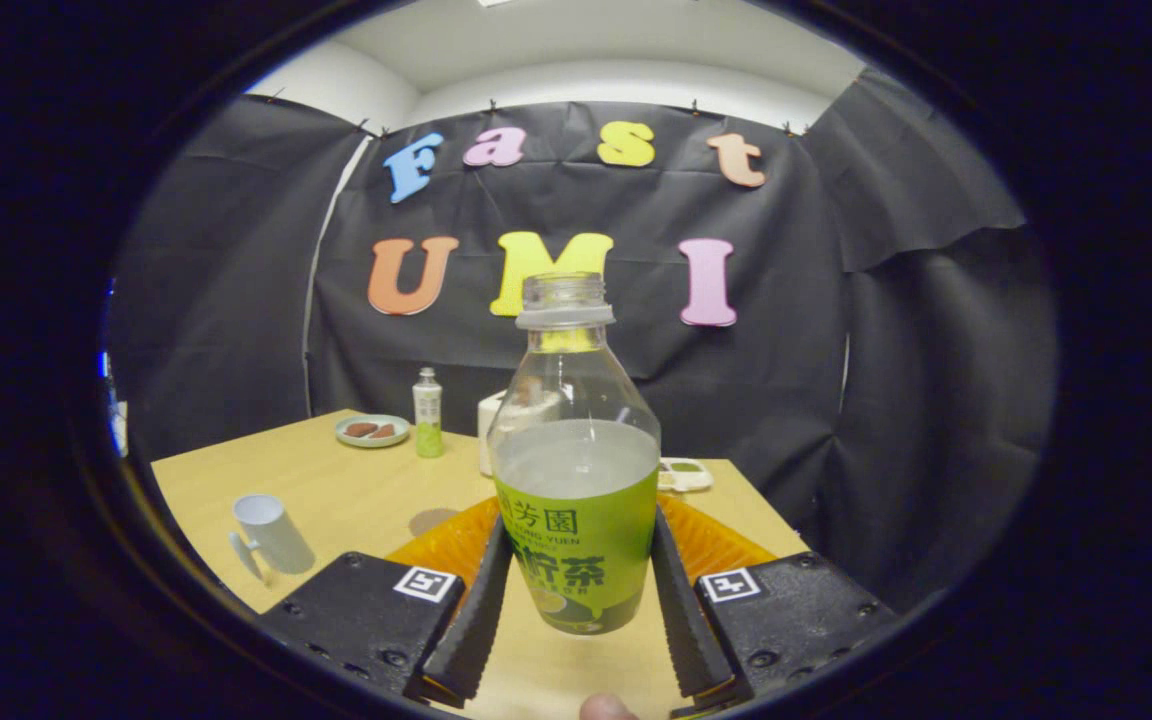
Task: Take the bottle from table, then pour the juice into the cup, finally place the bottle on the coaster
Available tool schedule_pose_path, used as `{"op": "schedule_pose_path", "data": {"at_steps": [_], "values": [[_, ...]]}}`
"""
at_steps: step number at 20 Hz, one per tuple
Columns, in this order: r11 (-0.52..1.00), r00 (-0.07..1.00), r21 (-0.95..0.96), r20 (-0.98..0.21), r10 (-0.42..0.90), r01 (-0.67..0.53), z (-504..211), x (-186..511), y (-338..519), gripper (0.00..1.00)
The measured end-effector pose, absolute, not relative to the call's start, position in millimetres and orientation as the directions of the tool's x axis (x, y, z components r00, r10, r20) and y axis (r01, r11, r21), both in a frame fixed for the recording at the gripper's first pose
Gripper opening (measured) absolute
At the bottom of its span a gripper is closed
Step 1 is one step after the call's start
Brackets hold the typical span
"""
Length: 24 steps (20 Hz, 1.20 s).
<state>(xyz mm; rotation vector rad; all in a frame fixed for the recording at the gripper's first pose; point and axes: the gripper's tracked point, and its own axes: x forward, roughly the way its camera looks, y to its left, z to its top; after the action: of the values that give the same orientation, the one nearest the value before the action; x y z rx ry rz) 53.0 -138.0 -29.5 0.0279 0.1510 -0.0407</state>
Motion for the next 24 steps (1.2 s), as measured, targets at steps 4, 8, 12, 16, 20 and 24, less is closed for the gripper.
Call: {"op": "schedule_pose_path", "data": {"at_steps": [4,8,12,16,20,24], "values": [[0.992,0.979,0.062,-0.181,-0.094,0.106,-42.2,45.4,-195.9,0.75],[0.991,0.980,0.046,-0.161,-0.117,0.126,-29.2,54.1,-225.8,0.75],[0.997,0.991,0.022,-0.116,-0.071,0.074,2.8,83.2,-208.7,0.75],[0.999,0.997,0.011,-0.075,0.034,-0.033,39.3,127.6,-155.5,0.75],[0.989,0.988,0.025,-0.049,0.150,-0.149,57.5,181.4,-94.4,0.75],[0.970,0.968,0.051,-0.064,0.242,-0.239,44.6,228.2,-37.9,0.75]]}}
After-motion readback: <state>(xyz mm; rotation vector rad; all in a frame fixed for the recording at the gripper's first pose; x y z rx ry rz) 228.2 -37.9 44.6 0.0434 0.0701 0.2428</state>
